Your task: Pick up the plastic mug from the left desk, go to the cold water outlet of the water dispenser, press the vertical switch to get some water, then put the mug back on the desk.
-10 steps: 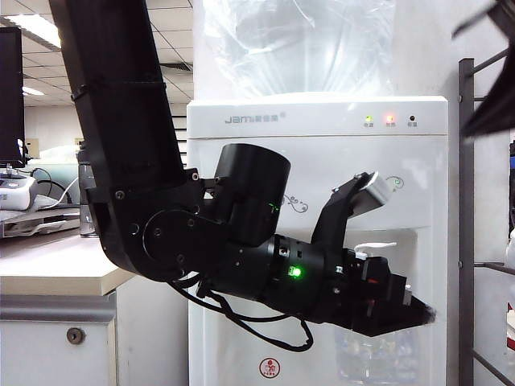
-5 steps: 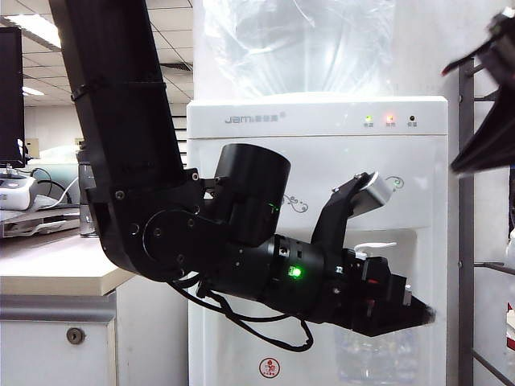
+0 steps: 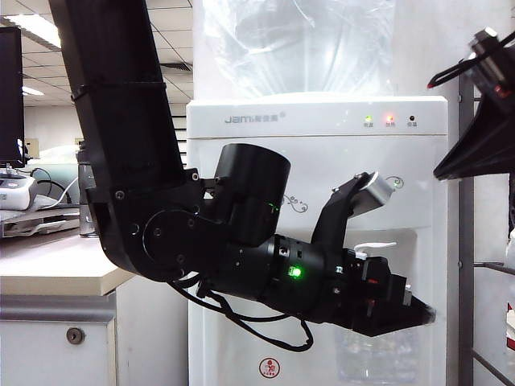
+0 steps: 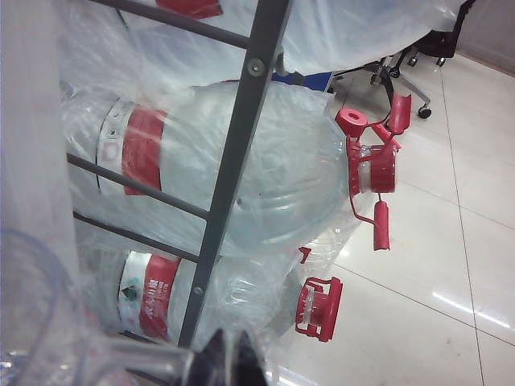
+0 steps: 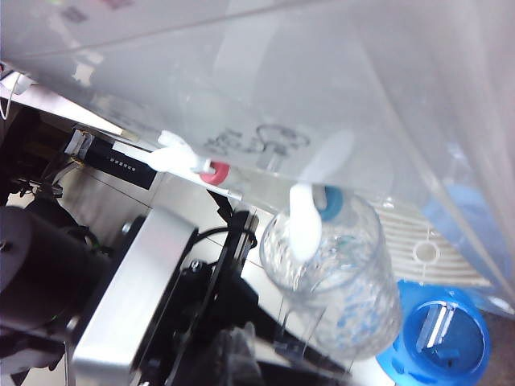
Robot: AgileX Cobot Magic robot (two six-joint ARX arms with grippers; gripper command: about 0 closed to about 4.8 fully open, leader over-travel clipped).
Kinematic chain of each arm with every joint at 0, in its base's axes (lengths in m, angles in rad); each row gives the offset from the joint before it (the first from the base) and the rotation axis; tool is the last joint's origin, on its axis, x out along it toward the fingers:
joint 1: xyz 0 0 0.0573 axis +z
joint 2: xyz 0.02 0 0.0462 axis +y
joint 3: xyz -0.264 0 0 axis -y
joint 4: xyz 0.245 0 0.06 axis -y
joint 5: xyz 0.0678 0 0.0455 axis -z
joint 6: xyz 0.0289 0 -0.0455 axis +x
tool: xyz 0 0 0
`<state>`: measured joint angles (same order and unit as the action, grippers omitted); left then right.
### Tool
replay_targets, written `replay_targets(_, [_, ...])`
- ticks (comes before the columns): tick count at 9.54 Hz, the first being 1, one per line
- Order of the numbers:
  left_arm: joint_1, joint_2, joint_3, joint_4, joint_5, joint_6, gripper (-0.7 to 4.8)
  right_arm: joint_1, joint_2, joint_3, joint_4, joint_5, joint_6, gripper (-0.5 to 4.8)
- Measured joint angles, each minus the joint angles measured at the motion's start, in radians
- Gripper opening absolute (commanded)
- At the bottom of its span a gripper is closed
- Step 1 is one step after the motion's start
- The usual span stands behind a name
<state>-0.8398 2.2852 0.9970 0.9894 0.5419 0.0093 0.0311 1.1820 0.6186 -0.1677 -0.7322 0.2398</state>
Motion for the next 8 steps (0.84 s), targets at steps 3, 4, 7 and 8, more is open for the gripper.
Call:
replay_targets(3, [0.000,0.000,0.000,0.000,0.000,0.007,-0.06,0.010,0.040,0.000,0.032,0.002,0.002,-0.01])
replay_targets(4, [0.000,0.000,0.000,-0.001,0.000,0.017,-0.06,0.024,0.053,0.000,0.036,0.003,0.002,-0.01])
replay_targets(7, [0.000,0.000,0.000,-0.002,0.000,0.020,-0.06,0.036,0.080,0.000,0.084,0.005,0.003,-0.01])
replay_targets(8, [0.000,0.000,0.000,-0.002,0.000,0.020,-0.06,0.040,0.085,0.000,0.097,0.003,0.010,-0.01])
